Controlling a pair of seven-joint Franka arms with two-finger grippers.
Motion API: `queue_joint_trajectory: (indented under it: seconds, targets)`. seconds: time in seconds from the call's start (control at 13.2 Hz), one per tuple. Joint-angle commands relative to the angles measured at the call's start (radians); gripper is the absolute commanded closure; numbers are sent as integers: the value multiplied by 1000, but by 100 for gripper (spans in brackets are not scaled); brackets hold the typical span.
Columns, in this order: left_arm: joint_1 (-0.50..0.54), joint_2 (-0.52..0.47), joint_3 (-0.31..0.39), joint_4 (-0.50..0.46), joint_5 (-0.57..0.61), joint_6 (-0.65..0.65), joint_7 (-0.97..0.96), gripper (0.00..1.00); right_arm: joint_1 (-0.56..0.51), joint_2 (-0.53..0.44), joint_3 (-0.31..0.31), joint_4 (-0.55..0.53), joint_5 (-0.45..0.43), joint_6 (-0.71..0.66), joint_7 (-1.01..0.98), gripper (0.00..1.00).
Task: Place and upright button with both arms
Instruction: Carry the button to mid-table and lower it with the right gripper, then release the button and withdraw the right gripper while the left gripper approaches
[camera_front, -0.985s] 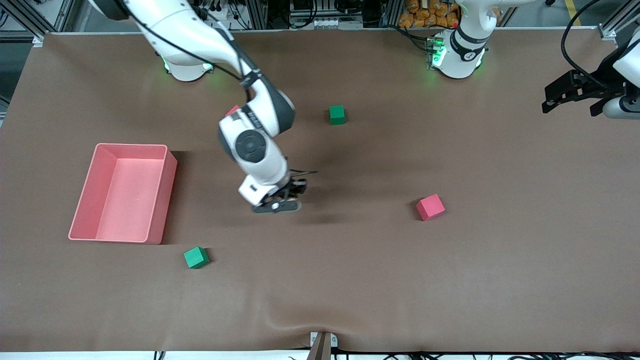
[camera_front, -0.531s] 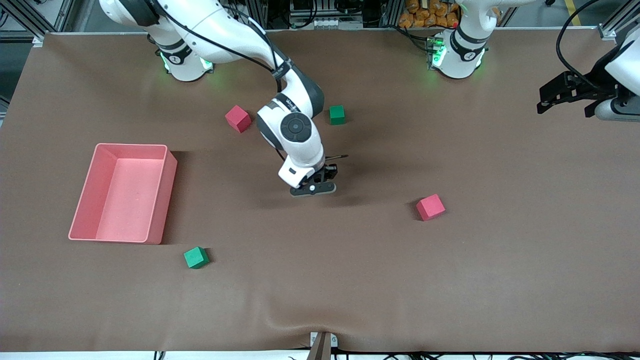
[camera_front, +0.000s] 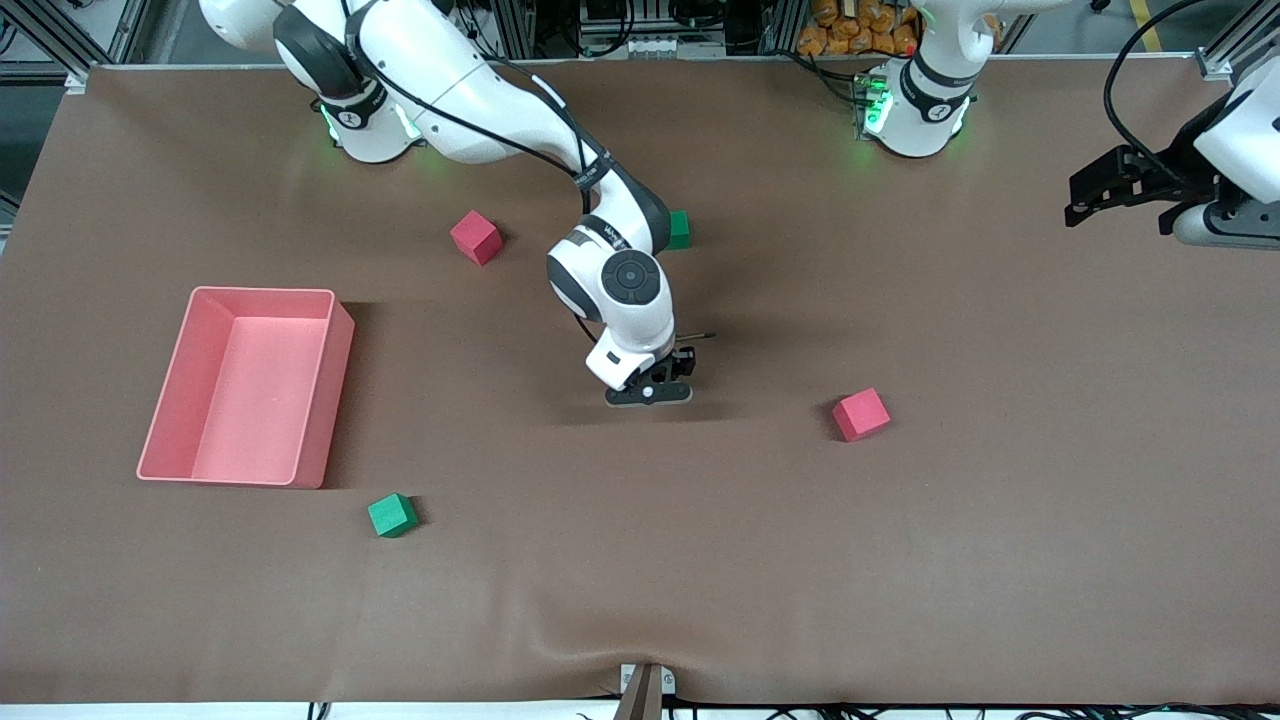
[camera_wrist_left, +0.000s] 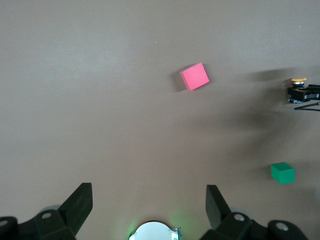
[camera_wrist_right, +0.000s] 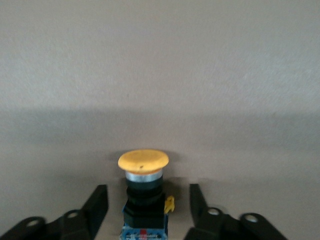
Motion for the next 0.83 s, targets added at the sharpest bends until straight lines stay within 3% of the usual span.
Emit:
queue_joint_trajectory:
  seconds: [0.0, 0.38, 0.61, 0.76]
  targets:
    - [-13, 19, 0, 8, -25, -23, 11, 0, -4, -39, -24, 31, -30, -85, 26, 0]
    - [-52, 79, 0, 11, -72, -25, -5, 0, -101, -281, -55, 24, -14, -504, -55, 0]
    - [-95, 137, 1, 14, -82, -14, -24, 0, -188, -384, -55, -21, -13, -609, -237, 0]
    - [-141, 190, 1, 19, -83, -8, -96, 0, -278, -511, -55, -151, -13, -613, -392, 0]
